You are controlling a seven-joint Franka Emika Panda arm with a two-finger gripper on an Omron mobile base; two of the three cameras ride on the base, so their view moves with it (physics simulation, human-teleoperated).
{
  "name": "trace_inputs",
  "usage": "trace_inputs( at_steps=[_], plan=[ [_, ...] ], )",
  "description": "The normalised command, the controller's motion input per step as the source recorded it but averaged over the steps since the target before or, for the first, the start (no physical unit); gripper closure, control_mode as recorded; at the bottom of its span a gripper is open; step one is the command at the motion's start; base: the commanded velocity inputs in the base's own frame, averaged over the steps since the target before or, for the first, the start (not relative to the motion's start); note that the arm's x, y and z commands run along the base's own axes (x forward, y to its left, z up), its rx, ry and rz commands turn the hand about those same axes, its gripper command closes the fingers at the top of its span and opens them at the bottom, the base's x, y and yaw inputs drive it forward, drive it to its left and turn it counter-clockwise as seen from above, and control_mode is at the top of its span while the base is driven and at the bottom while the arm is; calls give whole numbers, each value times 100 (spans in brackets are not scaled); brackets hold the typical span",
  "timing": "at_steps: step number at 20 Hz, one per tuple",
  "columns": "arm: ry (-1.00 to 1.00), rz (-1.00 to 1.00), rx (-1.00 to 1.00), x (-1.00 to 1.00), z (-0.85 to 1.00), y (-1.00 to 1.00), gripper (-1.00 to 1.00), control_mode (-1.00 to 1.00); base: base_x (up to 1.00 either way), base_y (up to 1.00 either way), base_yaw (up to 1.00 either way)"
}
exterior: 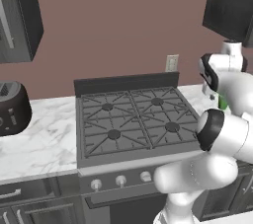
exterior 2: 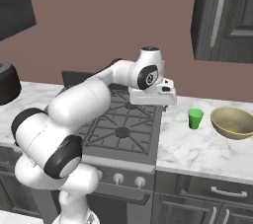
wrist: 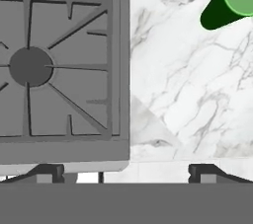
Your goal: Pick the cup and bowl from the counter and place them on the counter next to the sink.
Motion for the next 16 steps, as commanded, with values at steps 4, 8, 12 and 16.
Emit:
trace_inputs(
  at_steps=[4,8,12,16],
  plan=[
    [-4,-4,0,59,0,-3,-100,-100,0,0,0],
    [-1,-1,0,62,0,-14,-100,-100,0,0,0],
    [-2,-1,0,47,0,-24,-100,-100,0,0,0],
    [-1,0,0,31,-3,-33,-100,-100,0,0,0]
  ],
)
